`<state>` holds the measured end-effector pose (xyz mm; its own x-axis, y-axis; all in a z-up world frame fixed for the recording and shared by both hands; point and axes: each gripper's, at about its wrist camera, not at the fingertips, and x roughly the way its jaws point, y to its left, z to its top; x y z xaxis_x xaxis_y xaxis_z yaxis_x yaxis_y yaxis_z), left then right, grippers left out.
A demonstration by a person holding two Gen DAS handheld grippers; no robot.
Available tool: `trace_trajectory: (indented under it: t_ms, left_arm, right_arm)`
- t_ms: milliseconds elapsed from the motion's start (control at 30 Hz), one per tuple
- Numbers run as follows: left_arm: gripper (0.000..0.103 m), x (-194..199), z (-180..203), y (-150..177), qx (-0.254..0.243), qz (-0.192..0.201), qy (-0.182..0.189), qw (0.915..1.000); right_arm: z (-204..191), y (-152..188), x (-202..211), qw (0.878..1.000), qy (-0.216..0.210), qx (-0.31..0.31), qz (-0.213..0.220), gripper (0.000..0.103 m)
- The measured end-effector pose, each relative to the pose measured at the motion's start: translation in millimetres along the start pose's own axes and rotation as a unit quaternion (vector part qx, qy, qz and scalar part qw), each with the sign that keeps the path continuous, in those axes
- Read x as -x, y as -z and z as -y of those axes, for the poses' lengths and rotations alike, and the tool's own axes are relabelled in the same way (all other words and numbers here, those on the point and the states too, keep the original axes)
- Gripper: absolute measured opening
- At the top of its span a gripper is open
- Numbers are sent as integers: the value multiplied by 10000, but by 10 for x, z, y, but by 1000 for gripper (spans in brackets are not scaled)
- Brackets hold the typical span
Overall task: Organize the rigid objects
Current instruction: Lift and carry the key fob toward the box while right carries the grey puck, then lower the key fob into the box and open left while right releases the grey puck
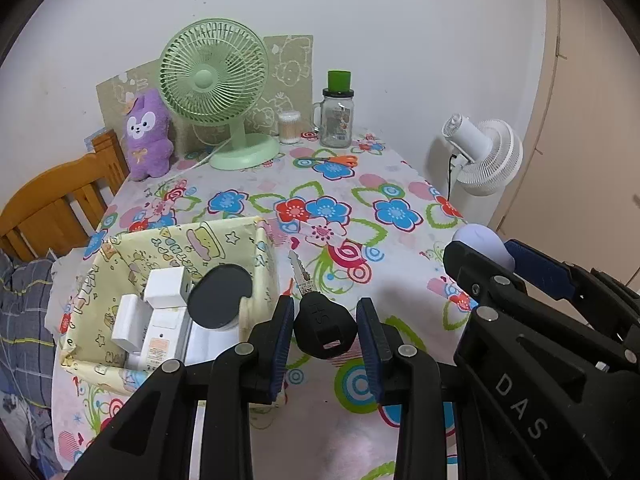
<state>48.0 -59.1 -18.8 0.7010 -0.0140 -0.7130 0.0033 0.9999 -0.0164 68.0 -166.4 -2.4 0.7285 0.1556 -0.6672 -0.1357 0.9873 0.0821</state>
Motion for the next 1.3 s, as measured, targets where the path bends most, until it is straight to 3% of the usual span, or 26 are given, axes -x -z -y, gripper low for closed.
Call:
trace_trajectory:
  t_ms: [1300]
  left_arm:
    - [32,-207,-830,-97,153,-185,-204,9995]
  right_arm:
    - [-897,-155,-373,9986,-322,366,-215,48]
